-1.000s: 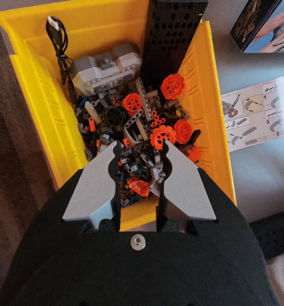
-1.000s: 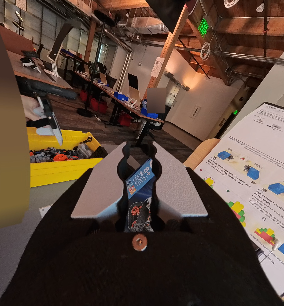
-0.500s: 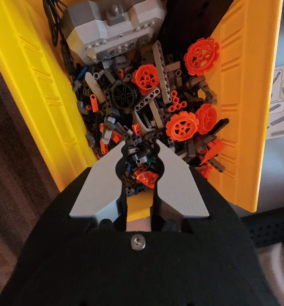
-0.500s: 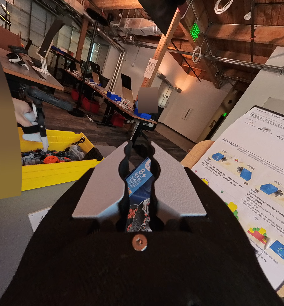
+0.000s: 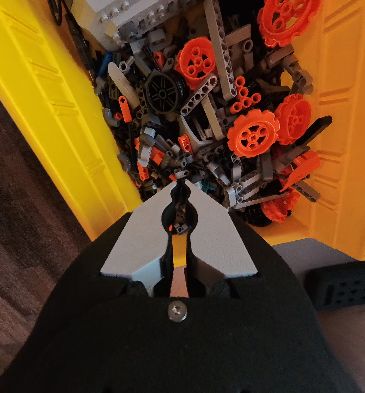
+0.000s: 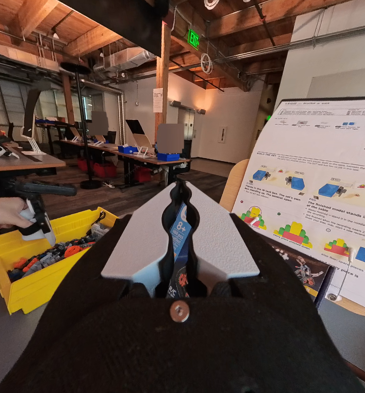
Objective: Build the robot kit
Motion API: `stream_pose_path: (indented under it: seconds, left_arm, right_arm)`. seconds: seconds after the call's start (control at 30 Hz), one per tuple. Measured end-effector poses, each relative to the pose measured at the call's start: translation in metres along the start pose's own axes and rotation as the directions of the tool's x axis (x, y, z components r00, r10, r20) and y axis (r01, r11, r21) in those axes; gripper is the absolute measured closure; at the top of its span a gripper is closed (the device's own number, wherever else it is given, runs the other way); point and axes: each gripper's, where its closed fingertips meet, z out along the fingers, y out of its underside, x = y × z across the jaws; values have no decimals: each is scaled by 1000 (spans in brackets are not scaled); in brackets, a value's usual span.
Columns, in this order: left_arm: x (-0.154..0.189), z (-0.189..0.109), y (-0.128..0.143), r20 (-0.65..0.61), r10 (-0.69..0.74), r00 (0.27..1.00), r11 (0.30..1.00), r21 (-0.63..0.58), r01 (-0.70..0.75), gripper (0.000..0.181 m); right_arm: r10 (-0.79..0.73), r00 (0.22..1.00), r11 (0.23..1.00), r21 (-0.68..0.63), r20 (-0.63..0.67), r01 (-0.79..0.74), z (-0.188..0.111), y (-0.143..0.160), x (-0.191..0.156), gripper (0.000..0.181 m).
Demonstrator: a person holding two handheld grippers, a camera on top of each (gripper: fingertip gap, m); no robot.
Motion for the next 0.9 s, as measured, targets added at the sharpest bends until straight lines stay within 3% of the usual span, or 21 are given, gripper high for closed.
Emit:
stream_pose_path:
  seconds: [0.13,0.37,0.53,0.9]
  left_arm:
    - [0,8,4,-15,-12,1000,999,-45,11,181]
    - [1,10,9,-30,-33,999,997,-67,31,178]
    - [-2,10,9,-36,-66,997,996,-60,63,175]
    - [-1,8,9,-57,-106,993,993,-57,103,168]
  right_arm:
    - [-34,997,998,41,-63,36,-6,-9,9,181]
    - [-159,985,986,32,-60,161,-5,-9,0,181]
    - [-136,991,990,38,9,136,-4,-8,-9,181]
    - [-136,990,991,18,19,136,-1,-1,-8,181]
